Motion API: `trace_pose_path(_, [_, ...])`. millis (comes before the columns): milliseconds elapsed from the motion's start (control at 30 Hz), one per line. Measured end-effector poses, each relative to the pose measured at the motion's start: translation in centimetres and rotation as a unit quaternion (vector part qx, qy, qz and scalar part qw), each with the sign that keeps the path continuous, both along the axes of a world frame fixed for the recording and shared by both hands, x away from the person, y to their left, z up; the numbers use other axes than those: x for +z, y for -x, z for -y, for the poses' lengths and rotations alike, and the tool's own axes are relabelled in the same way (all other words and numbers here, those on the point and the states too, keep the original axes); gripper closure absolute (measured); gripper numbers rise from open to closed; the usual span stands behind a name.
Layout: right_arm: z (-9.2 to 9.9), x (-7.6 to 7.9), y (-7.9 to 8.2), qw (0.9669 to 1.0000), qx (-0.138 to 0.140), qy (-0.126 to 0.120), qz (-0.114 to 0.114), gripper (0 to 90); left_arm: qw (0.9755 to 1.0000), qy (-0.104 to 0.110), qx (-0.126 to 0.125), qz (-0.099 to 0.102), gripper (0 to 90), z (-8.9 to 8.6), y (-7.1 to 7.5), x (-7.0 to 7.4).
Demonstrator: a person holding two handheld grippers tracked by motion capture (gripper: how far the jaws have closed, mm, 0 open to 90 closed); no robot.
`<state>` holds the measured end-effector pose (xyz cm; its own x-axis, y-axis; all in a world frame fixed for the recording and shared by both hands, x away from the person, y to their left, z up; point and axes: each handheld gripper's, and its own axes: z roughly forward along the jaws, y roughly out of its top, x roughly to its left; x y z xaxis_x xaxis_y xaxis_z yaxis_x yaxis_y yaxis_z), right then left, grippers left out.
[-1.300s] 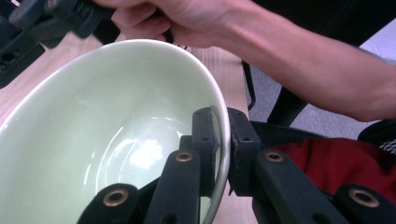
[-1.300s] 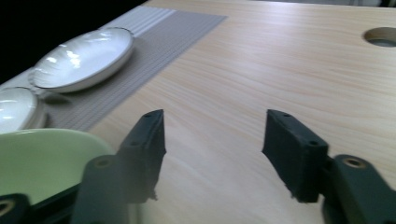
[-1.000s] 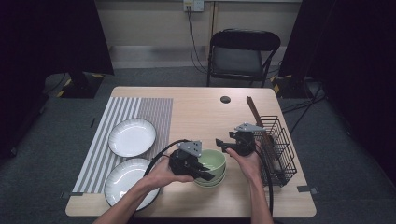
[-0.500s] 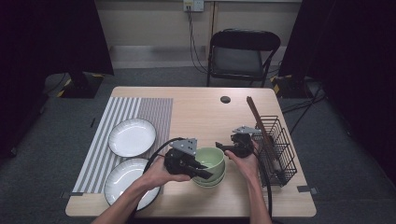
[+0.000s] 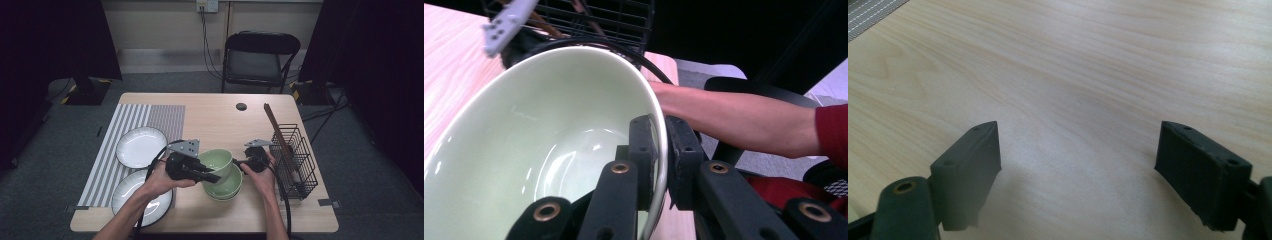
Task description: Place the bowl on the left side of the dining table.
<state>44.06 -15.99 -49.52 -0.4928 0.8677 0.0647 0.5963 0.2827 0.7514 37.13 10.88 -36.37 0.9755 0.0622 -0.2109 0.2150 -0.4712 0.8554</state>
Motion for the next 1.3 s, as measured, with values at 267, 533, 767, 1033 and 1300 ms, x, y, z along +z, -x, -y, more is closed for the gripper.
trace_pose_path(267, [0.3,-0.5,0.4,0.9998,-0.007,0.019,0.002,16.8,0.9995,0.008,0.029,-0.007,83.1,-1.3,-0.9,-0.1])
trace_pose_path(533, [0.0,-0.5,0.5,0.9991,-0.010,0.041,0.008,16.3,0.9986,0.013,0.050,-0.009,83.0,-2.8,-1.3,-0.1])
trace_pose_path(767, [0.0,-0.5,0.5,0.9991,-0.010,0.041,0.008,16.3,0.9972,0.019,0.071,-0.015,82.9,-4.5,-2.0,-0.3])
trace_pose_path(1033, [0.0,-0.5,0.5,0.9991,-0.010,0.041,0.007,16.3,0.9939,0.020,0.108,-0.005,83.2,-6.1,-2.5,-0.1])
trace_pose_path(1300, [0.0,-0.5,0.5,0.9991,-0.010,0.041,0.007,16.3,0.9914,0.017,0.130,-0.004,83.0,-7.8,-2.8,0.2])
